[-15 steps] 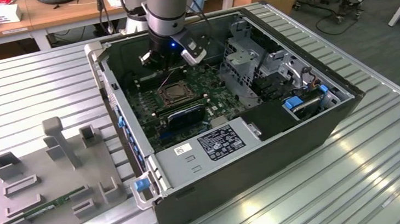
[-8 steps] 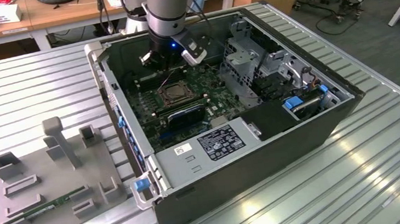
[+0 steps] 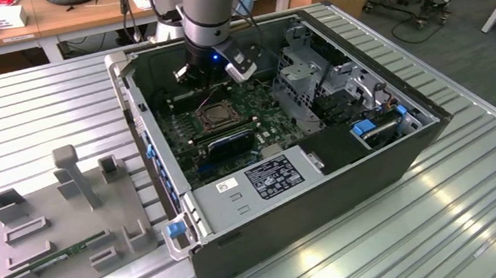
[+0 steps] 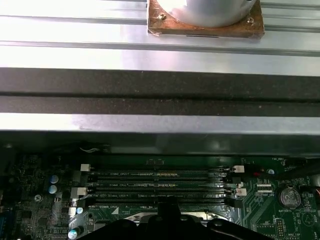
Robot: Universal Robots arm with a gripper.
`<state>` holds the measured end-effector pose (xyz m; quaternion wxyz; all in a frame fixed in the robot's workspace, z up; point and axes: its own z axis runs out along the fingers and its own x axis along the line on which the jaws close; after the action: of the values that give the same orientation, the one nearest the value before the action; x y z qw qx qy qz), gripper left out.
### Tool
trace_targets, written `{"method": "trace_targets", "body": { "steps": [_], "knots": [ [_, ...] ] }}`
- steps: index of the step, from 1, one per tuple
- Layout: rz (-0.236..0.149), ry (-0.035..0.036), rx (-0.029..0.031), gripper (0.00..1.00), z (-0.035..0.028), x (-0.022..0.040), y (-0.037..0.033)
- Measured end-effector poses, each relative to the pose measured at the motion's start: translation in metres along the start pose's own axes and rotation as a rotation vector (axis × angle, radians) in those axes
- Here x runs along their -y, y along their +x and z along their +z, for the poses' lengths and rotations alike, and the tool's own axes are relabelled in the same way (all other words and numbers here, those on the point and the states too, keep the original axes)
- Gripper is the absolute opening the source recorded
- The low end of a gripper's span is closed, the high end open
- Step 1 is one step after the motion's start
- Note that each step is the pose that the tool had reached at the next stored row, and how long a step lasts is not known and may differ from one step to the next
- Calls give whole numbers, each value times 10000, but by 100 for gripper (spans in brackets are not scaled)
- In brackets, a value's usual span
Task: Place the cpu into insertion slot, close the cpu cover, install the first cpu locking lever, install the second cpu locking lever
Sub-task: 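Install the first cpu locking lever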
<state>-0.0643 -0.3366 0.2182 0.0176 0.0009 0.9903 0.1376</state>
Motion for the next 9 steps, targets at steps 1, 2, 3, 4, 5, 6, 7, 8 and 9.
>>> {"method": "trace_targets", "body": {
  "steps": [1, 2, 3, 4, 5, 6, 7, 8, 9],
  "knots": [
    [0, 0, 0, 11, 6, 2, -2],
    [0, 0, 0, 11, 13, 4, -5],
    [1, 0, 0, 11, 19, 5, -8],
    [1, 0, 0, 11, 25, 7, -13],
    [1, 0, 0, 11, 31, 9, -20],
    [1, 0, 0, 11, 37, 10, -27],
    [1, 0, 0, 11, 42, 12, -33],
    [1, 0, 0, 11, 47, 13, -39],
    [1, 0, 0, 11, 51, 14, -45]
  ]
}}
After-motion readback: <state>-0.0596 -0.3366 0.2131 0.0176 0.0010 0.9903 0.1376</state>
